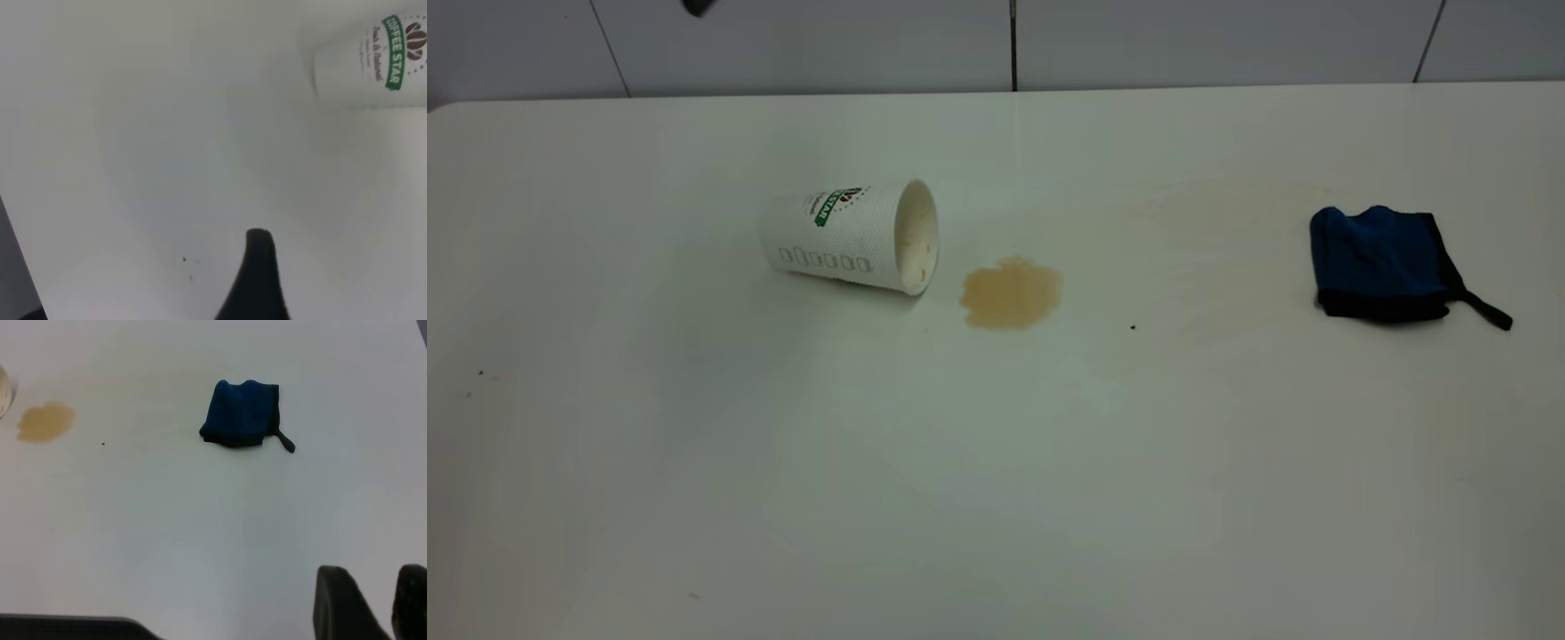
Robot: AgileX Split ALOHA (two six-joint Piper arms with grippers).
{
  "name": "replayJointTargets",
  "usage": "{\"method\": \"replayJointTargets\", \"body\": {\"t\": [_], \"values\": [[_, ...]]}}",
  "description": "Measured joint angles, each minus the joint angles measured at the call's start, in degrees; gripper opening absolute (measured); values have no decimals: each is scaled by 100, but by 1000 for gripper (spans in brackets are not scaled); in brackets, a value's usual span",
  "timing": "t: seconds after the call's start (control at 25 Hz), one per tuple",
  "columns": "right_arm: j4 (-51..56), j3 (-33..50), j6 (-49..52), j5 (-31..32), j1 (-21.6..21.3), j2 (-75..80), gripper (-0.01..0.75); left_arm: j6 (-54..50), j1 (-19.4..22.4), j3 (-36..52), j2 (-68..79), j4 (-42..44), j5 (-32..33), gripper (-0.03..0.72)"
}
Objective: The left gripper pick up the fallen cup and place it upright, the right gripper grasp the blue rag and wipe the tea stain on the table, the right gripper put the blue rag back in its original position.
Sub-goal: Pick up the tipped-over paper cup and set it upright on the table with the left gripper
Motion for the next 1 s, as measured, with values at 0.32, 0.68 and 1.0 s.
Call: {"method": "replayJointTargets", "body": {"t": [0.32, 0.68, 1.0], "values": [[0, 0, 0, 0, 0, 0, 236, -135, -810, -1486, 1646, 489, 249, 706], [0, 0, 0, 0, 0, 0, 236, -199, -971, -2494, 3017, 736, 510, 699], [0, 0, 0, 0, 0, 0, 236, -434, -971, -2886, 3705, 1038, 565, 696]]}}
